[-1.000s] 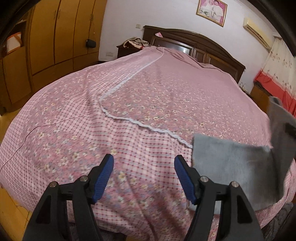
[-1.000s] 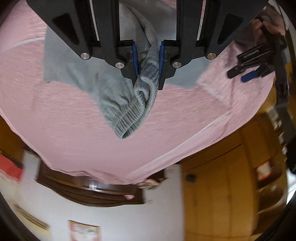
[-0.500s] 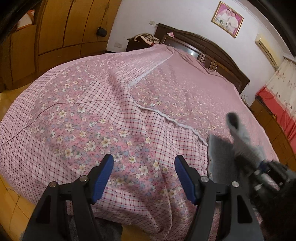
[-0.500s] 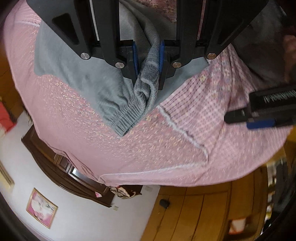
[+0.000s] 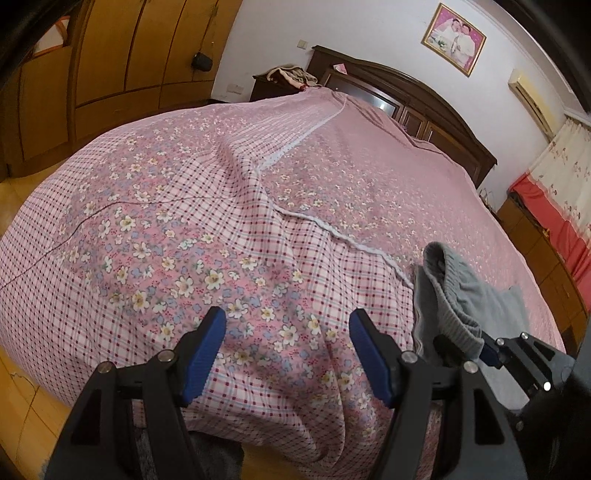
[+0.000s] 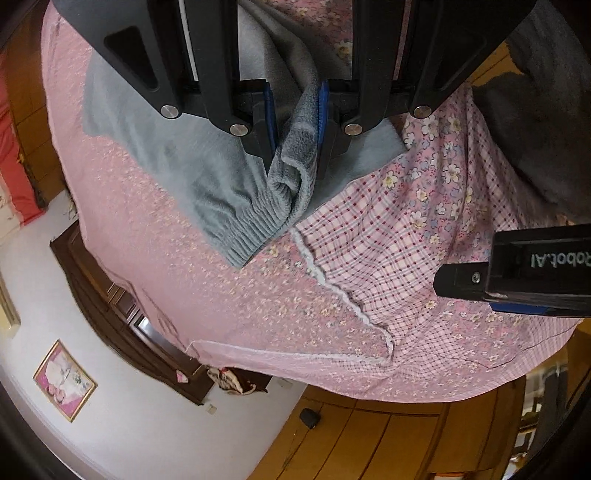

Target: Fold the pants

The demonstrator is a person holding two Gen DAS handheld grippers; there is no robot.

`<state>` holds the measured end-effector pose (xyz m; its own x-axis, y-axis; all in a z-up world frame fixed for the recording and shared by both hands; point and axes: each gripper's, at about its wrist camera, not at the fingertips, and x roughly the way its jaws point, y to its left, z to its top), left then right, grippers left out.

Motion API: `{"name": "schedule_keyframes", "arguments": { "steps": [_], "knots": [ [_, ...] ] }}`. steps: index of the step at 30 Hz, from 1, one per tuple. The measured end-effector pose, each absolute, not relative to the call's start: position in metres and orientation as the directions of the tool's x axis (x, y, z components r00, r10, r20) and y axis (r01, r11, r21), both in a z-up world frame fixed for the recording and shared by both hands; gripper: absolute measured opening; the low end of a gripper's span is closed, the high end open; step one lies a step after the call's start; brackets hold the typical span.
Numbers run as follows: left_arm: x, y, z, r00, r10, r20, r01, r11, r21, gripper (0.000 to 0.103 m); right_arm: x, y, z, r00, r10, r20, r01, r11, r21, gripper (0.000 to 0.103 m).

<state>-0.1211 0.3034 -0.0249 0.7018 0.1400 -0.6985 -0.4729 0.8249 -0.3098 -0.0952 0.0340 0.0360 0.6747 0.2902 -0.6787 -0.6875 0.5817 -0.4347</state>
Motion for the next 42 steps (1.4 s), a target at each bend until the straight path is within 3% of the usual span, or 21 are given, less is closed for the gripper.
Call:
{"name": "schedule_keyframes", "arguments": {
  "steps": [11, 16, 20, 25, 31, 36, 38, 42],
  "knots": [
    [-0.128, 0.309, -0.027, 0.698, 0.141, -0.702, -0.472, 0.828, -0.304, 0.073, -0.095, 0.04, 0.03, 0.674, 0.285, -0.681, -0.68, 0.6, -0.422, 0.019],
    [-0.13, 0.31, -0.027, 0.696, 0.145, -0.703, -0.48, 0.822, -0.306, 0.073, -0.097, 0.038, 0.03, 0.652, 0.313, -0.691, -0.703, 0.591, -0.396, 0.026],
    [-0.132, 0.314, -0.026, 0.703, 0.134, -0.698, -0.475, 0.819, -0.322, 0.073, -0.096, 0.003, 0.06, 0.479, 0.539, -0.693, -0.8, 0.593, -0.092, 0.046],
    [-0.137, 0.32, -0.024, 0.72, 0.13, -0.682, -0.47, 0.814, -0.342, 0.073, -0.058, -0.056, 0.076, 0.193, 0.772, -0.605, -0.771, 0.501, 0.394, 0.046],
    [-0.131, 0.305, -0.018, 0.724, 0.147, -0.674, -0.439, 0.852, -0.285, 0.073, -0.018, -0.093, 0.061, 0.159, 0.812, -0.561, -0.621, 0.524, 0.583, 0.042],
    [-0.127, 0.278, -0.001, 0.792, 0.099, -0.602, -0.319, 0.909, -0.27, 0.073, -0.021, -0.107, 0.065, 0.205, 0.8, -0.565, -0.618, 0.553, 0.559, 0.04],
    [-0.125, 0.275, 0.001, 0.801, 0.073, -0.594, -0.3, 0.908, -0.293, 0.073, -0.034, -0.1, 0.068, 0.225, 0.771, -0.595, -0.684, 0.56, 0.467, 0.04],
    [-0.117, 0.276, -0.004, 0.787, 0.055, -0.614, -0.322, 0.886, -0.334, 0.073, -0.073, -0.064, 0.067, 0.315, 0.709, -0.631, -0.849, 0.507, 0.146, 0.04]
  ]
}}
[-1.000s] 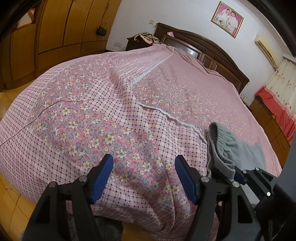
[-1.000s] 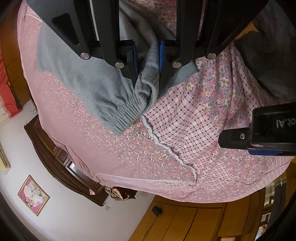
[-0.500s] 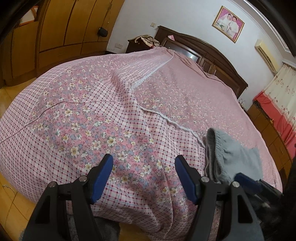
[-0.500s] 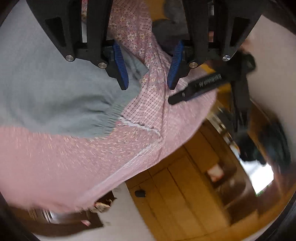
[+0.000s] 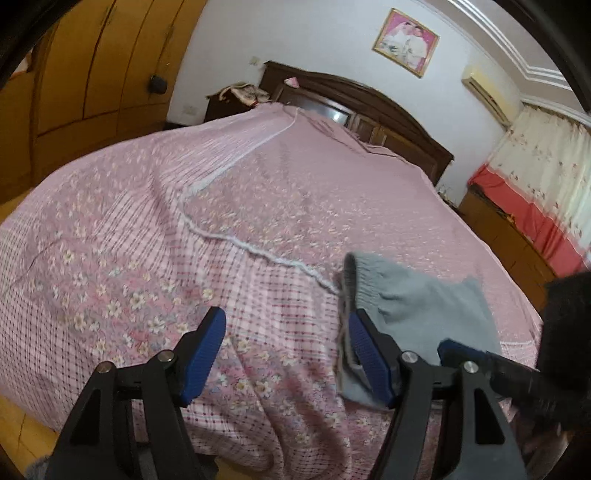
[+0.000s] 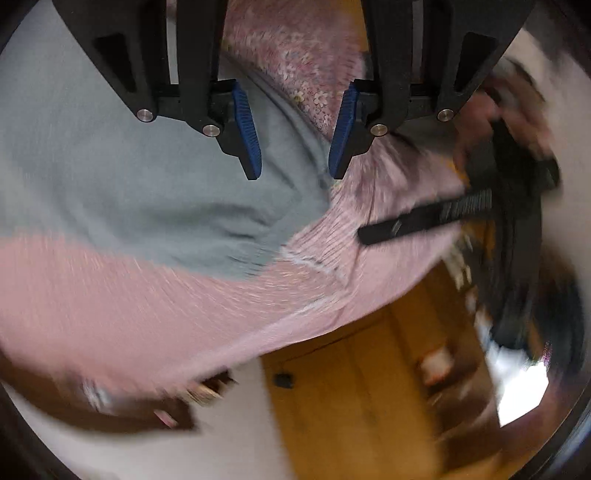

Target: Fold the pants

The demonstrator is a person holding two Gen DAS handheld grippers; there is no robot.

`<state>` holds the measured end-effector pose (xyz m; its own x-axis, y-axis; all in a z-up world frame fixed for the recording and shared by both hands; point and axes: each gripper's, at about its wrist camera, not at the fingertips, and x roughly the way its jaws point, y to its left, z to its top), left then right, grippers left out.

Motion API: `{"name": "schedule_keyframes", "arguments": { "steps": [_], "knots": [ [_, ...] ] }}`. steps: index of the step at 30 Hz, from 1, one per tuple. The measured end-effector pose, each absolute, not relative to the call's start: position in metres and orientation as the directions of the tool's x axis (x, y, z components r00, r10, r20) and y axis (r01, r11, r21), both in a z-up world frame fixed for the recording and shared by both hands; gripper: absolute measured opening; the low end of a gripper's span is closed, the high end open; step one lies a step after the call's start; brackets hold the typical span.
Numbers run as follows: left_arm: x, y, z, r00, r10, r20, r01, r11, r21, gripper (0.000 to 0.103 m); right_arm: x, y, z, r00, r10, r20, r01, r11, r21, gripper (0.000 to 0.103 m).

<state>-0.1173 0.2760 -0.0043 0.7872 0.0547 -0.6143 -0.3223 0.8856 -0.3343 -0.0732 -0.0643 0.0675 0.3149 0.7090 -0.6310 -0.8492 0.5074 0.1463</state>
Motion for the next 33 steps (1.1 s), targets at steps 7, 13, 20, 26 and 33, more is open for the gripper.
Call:
{"name": "schedule_keyframes", "arguments": {
  "steps": [7, 13, 20, 26, 33],
  "knots": [
    [-0.118, 0.295, -0.014, 0.771, 0.062, -0.633, -0.388, 0.835, -0.39, 0.073, -0.122, -0.019, 0.044, 0.511, 0.647, -0.567, -0.86, 0.388, -0.333, 0.032],
    [-0.124, 0.303, -0.019, 0.76, 0.059, -0.647, -0.406, 0.82, -0.403, 0.073, -0.106, -0.024, 0.04, 0.503, 0.64, -0.581, -0.862, 0.423, -0.279, 0.021],
    [-0.122, 0.304, -0.018, 0.762, 0.048, -0.645, -0.391, 0.829, -0.4, 0.073, -0.119, -0.015, 0.033, 0.564, 0.608, -0.559, -0.826, 0.401, -0.396, 0.015],
    [-0.123, 0.302, -0.019, 0.766, 0.052, -0.64, -0.398, 0.82, -0.41, 0.073, -0.121, -0.022, 0.057, 0.562, 0.653, -0.508, -0.827, 0.46, -0.323, 0.005],
    [-0.125, 0.304, -0.019, 0.771, 0.052, -0.635, -0.397, 0.819, -0.414, 0.073, -0.125, -0.02, 0.054, 0.531, 0.658, -0.534, -0.847, 0.44, -0.3, 0.005]
  ]
}}
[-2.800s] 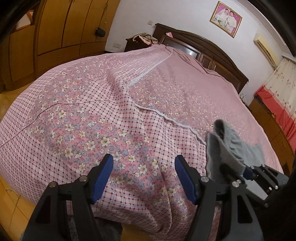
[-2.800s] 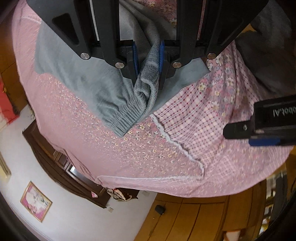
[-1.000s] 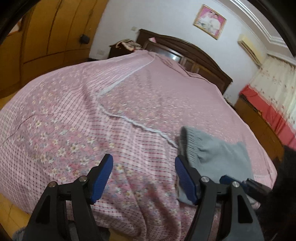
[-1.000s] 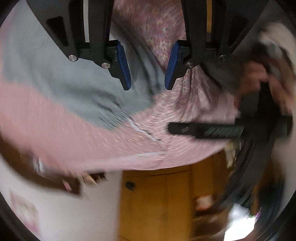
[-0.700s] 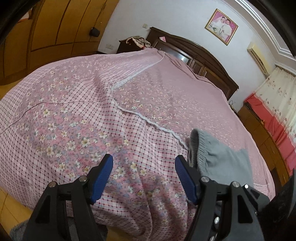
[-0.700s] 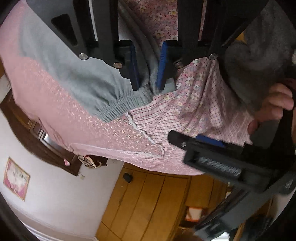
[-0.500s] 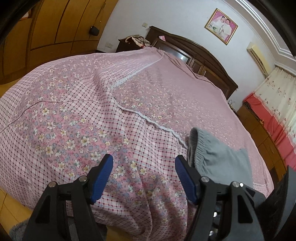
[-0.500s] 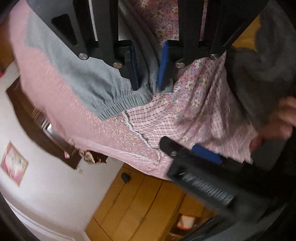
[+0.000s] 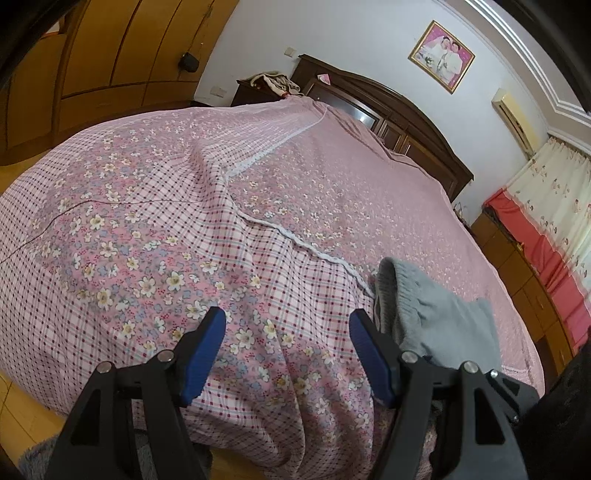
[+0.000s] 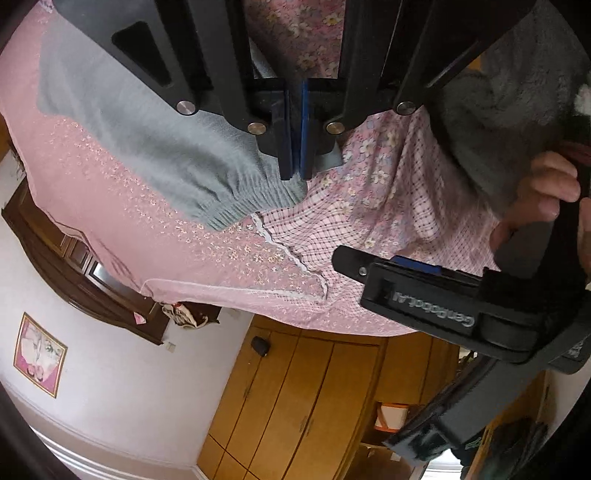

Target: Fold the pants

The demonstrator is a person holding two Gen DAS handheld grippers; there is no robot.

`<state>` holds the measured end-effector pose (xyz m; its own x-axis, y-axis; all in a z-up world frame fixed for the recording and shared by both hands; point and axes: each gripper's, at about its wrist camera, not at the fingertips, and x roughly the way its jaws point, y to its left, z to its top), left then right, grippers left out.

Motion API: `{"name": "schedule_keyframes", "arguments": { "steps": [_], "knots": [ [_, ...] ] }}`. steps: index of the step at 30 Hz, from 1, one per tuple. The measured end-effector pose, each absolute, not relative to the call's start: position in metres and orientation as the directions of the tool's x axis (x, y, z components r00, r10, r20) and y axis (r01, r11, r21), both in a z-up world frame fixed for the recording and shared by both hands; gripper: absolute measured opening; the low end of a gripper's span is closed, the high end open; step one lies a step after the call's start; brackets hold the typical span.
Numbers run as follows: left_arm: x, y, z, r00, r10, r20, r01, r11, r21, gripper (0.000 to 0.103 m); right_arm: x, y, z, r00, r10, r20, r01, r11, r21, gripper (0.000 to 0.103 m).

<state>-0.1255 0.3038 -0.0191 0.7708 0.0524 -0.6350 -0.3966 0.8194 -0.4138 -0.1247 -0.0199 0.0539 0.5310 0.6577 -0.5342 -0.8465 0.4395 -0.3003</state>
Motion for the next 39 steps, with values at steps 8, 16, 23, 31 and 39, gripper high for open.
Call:
{"name": "schedule_keyframes", "arguments": {
  "steps": [8, 16, 23, 31, 39],
  "knots": [
    [-0.127, 0.304, -0.021, 0.768, 0.054, -0.638, -0.393, 0.826, -0.404, 0.073, -0.131, -0.017, 0.039, 0.495, 0.655, -0.571, -0.867, 0.411, -0.281, 0.005],
    [-0.121, 0.295, -0.019, 0.763, 0.059, -0.644, -0.388, 0.839, -0.382, 0.073, -0.124, -0.04, 0.065, 0.389, 0.747, -0.539, -0.907, 0.412, -0.083, 0.023],
    [-0.095, 0.258, 0.018, 0.803, 0.006, -0.596, -0.266, 0.898, -0.35, 0.073, -0.052, -0.137, 0.1, 0.389, 0.763, -0.515, -0.783, 0.569, 0.251, 0.025],
    [-0.019, 0.184, 0.01, 0.727, -0.132, -0.674, -0.101, 0.95, -0.295, 0.078, 0.009, -0.269, 0.033, 0.431, 0.72, -0.544, -0.409, 0.693, 0.594, 0.022],
    [-0.019, 0.129, -0.028, 0.629, 0.194, -0.753, -0.098, 0.98, 0.172, 0.071, 0.039, -0.311, 0.009, 0.32, 0.798, -0.511, -0.183, 0.581, 0.793, 0.003]
  ]
}}
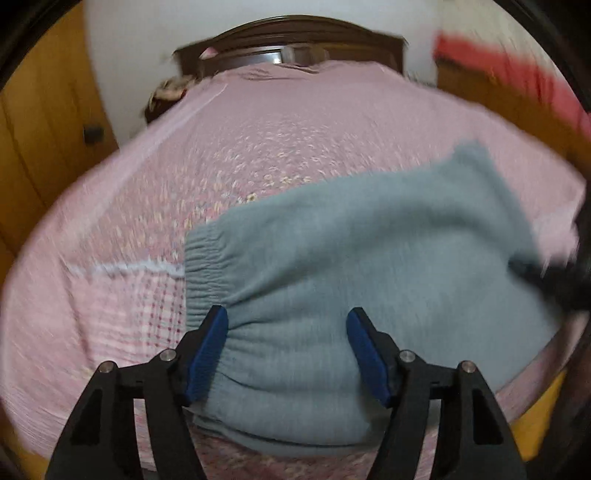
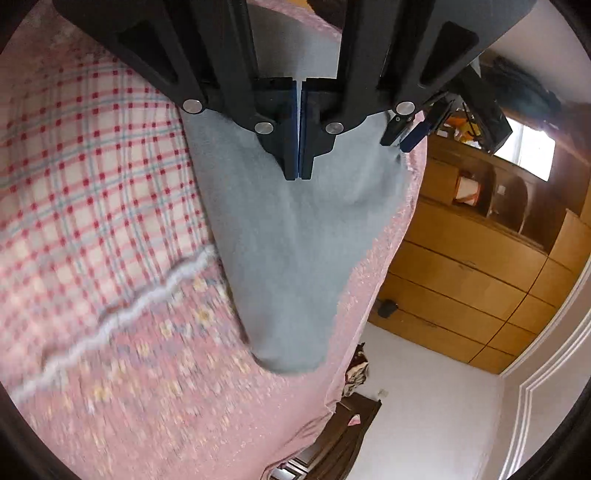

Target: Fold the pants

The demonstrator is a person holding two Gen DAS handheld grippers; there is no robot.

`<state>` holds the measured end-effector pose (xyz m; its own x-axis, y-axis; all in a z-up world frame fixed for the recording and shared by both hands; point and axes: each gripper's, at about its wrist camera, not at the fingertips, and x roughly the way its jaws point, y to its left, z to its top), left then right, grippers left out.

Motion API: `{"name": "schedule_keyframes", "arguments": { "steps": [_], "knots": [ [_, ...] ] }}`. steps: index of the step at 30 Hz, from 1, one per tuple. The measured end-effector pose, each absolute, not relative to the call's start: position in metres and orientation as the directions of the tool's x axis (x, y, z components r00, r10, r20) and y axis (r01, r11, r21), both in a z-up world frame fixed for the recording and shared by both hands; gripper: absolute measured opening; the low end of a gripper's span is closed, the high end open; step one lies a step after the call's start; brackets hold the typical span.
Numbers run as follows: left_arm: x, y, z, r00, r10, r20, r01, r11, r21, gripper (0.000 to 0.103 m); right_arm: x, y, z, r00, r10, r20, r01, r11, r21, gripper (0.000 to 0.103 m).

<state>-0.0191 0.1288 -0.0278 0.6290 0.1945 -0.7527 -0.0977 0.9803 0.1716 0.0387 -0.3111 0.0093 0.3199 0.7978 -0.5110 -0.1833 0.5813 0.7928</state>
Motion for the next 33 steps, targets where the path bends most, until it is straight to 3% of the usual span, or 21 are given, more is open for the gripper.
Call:
{"name": "schedule_keyframes", "arguments": {
  "steps": [2, 8, 11, 15, 18, 21, 25, 26, 31, 33],
  "knots": [
    [-0.014, 0.124, -0.02, 0.622, 0.189, -0.76, -0.088, 0.981, 0.172, 0.071, 0.044, -0.311, 0.025, 0.336, 0.809, -0.482, -0.236, 0.568, 0.789, 0.004],
    [0.021, 0.134, 0.004, 0.679, -0.114, -0.725, 0.022, 0.991, -0.135, 0.077, 0.106, -0.304, 0.034, 0.217, 0.911, -0.35, -0.347, 0.407, 0.845, 0.004],
    [0.049, 0.147, -0.008, 0.647, -0.155, -0.747, 0.004, 0.98, -0.2, 0.077, 0.142, -0.312, -0.005, 0.214, 0.887, -0.41, -0.229, 0.453, 0.862, 0.001],
    [0.054, 0.164, -0.033, 0.627, -0.237, -0.742, 0.038, 0.961, -0.274, 0.075, 0.15, -0.336, -0.005, 0.303, 0.869, -0.391, -0.234, 0.465, 0.854, 0.0],
    [0.047, 0.163, -0.035, 0.649, -0.242, -0.721, 0.079, 0.964, -0.253, 0.075, 0.16, -0.334, 0.008, 0.327, 0.875, -0.355, -0.244, 0.442, 0.863, 0.002],
    [0.042, 0.152, -0.038, 0.663, -0.194, -0.723, 0.087, 0.979, -0.183, 0.08, 0.175, -0.315, 0.012, 0.21, 0.937, -0.279, -0.278, 0.33, 0.902, 0.002],
    [0.036, 0.129, -0.047, 0.681, -0.121, -0.722, 0.103, 0.992, -0.07, 0.086, 0.19, -0.289, -0.008, 0.121, 0.903, -0.413, -0.337, 0.428, 0.838, 0.0],
    [0.035, 0.124, -0.048, 0.685, -0.102, -0.721, 0.101, 0.994, -0.045, 0.087, 0.192, -0.289, -0.012, 0.127, 0.905, -0.405, -0.325, 0.424, 0.845, 0.0],
    [0.036, 0.126, -0.049, 0.684, -0.129, -0.718, 0.099, 0.991, -0.084, 0.09, 0.178, -0.311, 0.002, 0.244, 0.888, -0.389, -0.298, 0.451, 0.841, 0.003],
    [0.034, 0.129, -0.047, 0.681, -0.155, -0.716, 0.078, 0.987, -0.14, 0.097, 0.166, -0.311, 0.004, 0.243, 0.899, -0.365, -0.32, 0.429, 0.844, 0.003]
  ]
}}
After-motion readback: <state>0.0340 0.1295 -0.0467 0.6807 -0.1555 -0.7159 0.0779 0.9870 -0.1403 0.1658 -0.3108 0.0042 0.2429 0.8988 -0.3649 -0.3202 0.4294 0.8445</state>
